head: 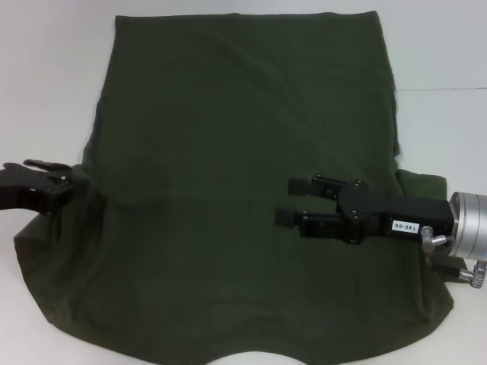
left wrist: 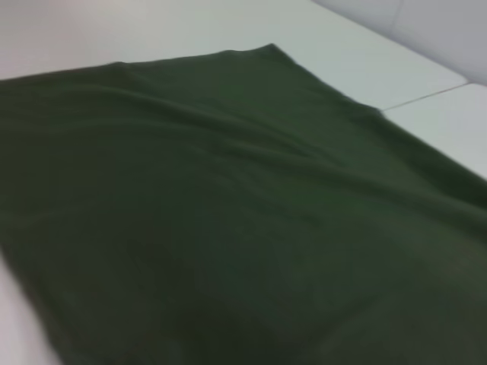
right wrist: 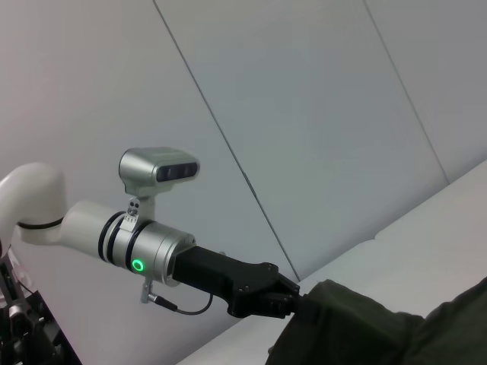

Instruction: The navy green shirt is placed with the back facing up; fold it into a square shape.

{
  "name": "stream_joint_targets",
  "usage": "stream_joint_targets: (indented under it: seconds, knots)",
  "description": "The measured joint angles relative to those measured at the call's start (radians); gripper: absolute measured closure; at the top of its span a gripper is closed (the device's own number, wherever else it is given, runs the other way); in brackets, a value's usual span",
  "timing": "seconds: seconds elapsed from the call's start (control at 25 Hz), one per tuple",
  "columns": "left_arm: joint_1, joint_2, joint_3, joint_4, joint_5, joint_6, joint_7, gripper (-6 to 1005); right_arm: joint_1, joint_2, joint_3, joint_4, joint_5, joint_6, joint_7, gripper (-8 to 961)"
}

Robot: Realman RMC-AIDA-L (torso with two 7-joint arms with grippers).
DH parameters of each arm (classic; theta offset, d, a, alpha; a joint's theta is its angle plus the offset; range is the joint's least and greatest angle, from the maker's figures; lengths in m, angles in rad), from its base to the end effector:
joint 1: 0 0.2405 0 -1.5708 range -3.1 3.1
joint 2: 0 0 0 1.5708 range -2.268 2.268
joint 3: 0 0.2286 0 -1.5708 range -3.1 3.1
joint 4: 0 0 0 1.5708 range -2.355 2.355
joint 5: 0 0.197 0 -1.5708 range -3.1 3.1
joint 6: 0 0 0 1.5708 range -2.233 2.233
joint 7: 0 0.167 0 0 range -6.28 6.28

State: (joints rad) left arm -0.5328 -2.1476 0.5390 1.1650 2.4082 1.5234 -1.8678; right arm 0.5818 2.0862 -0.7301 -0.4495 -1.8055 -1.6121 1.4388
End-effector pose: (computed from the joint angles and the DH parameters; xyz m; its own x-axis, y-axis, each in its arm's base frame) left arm -0.2499 0.3417 0.0618 0.7480 0.5705 0.3392 0.6635 -0.6292 -0.4049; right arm 0.1890 0.3071 -0.0282 0.5936 -0.4589 -0.6611 -0.5308 -0.8407 0.1070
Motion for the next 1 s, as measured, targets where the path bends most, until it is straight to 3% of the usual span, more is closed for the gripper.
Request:
stream_joint_targets:
  seconds: [0.36, 0.72, 1.0]
  knots:
    - [-0.048, -0.01, 0.059, -0.078, -0.05, 0.015, -0.053, 998, 0.0, 0.0, 0.001, 0.0, 0.0, 0.0, -0.007, 45]
    - [-0.111, -0.018, 0.09, -0.375, -0.183, -0.125, -0.021, 984, 0.004, 0.0, 0.0, 0.0, 0.0, 0.004, -0.01, 45]
    - [-0.108, -0.023, 0.091, -0.431, -0.254, -0.163, 0.034, 850, 0.002, -0.001, 0.003, -0.004, 0.0, 0.001, -0.008, 45]
